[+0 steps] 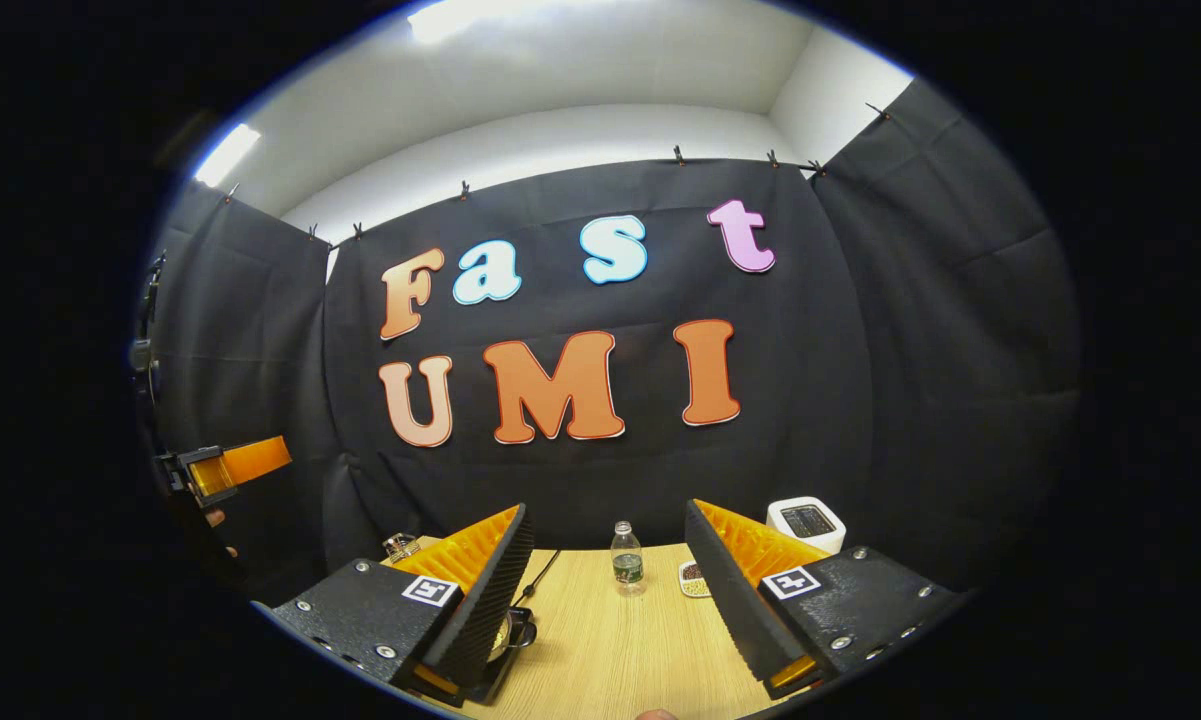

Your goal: First push the handle of the pot to place it horizontally, then grasp the pot with both hands and set it on the induction cooktop.

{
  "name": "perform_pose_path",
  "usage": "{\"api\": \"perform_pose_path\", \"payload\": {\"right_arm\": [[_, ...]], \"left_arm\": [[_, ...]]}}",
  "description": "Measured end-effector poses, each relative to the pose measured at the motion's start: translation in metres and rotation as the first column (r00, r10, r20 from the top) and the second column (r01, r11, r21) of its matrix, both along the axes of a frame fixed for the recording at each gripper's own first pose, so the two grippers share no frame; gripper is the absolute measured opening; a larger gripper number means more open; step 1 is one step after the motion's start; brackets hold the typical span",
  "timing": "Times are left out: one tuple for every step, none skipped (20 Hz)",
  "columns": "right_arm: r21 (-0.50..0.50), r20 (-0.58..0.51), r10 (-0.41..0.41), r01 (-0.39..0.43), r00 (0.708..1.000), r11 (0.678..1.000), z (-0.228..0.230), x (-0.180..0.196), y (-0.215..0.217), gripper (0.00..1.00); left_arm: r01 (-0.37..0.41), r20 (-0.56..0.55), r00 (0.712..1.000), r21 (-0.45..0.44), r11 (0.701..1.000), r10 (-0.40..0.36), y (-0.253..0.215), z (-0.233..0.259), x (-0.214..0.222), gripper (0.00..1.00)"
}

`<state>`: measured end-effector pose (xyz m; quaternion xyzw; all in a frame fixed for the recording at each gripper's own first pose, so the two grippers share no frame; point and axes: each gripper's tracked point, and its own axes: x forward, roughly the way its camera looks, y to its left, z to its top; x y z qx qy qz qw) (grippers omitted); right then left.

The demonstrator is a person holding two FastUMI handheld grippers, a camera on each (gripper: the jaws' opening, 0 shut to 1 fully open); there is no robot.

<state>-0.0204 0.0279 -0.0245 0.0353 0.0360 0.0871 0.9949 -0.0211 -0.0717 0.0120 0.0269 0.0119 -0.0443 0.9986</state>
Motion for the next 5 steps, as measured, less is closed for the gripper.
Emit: {"api": "perform_pose_path", "payload": {"right_arm": [[0.0, -0.001, 0.001, -0.001, 1.0, 1.0, -0.0014, 0.0003, -0.0008, 0.95], [0.003, -0.001, 0.001, -0.001, 1.0, 1.0, -0.0015, 0.0, -0.0014, 0.95], [0.008, -0.001, 0.001, -0.001, 1.0, 1.0, -0.0029, 0.0008, -0.0008, 0.95], [0.013, 0.0, 0.003, -0.003, 1.0, 1.0, -0.0036, 0.0006, -0.0002, 0.95], [0.015, -0.002, 0.006, -0.006, 1.0, 1.0, -0.0051, 0.0013, 0.0002, 0.95]], "left_arm": [[0.002, -0.007, 1.0, 0.0, 1.0, -0.002, -0.0002, -0.0023, -0.0006, 0.97], [0.005, -0.009, 1.0, 0.0, 1.0, -0.005, -0.0008, -0.0032, -0.0011, 0.97], [0.005, -0.009, 1.0, 0.002, 1.0, -0.005, -0.0003, -0.0029, -0.0015, 0.97], [0.004, -0.007, 1.0, 0.003, 1.0, -0.004, 0.0003, -0.0026, -0.0013, 0.97], [0.005, -0.006, 1.0, 0.004, 1.0, -0.005, -0.0001, -0.0032, -0.0023, 0.97]]}}
